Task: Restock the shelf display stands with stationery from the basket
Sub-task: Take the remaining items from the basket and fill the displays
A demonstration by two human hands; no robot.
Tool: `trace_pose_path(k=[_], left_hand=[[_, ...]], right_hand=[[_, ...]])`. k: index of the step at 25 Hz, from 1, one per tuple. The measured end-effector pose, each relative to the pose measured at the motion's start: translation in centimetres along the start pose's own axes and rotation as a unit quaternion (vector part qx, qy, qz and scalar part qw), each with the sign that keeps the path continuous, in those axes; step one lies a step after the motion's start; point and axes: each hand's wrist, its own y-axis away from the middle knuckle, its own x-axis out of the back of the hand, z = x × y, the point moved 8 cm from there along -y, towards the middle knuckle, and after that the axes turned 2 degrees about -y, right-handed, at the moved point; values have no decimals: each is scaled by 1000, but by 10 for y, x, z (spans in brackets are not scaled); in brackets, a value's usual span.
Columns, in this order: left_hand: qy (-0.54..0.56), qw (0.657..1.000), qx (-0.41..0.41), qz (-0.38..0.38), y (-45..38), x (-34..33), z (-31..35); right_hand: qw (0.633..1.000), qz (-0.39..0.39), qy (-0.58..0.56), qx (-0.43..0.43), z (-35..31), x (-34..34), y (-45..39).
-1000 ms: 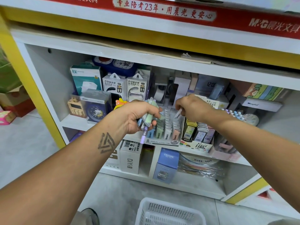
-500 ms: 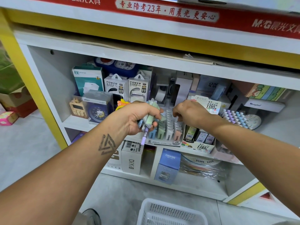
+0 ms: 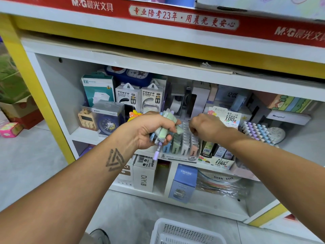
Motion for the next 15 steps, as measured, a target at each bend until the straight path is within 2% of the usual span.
trace_pose_path(k=[2,3,4,5,6,7,8,10,12,15], left_hand=[[4,1000,-8,-3,0,-1,2],[6,1000,-12,-2,-1,-2,2],[10,1000,-16,-1,-2,-3,3],[15,1000,-18,3,-2,-4,4],[21,1000,-20,8,-2,-4,5],[27,999,-20,12,-2,-5,5],[30,999,-19,16,-1,-5,5],[31,999,-21,16,2,-8,7],[44,998,-32,23,4,-8,10],[100,988,-62,99,7,13,17]], right_hand=[[997,22,-70,-23,2,10,1],[979,32,-197,-50,7,17,4],[923,24,-374,-83,10,21,8],[824,-13,-558,-100,4,21,15],[718,-57,-686,-101,-6,21,23],[659,-80,-742,-89,-14,23,29],[645,-86,-756,-76,-20,24,34],[662,-51,-743,-78,-22,26,40],[661,-19,-741,-115,-16,22,43],[634,-5,-762,-134,-10,18,47]])
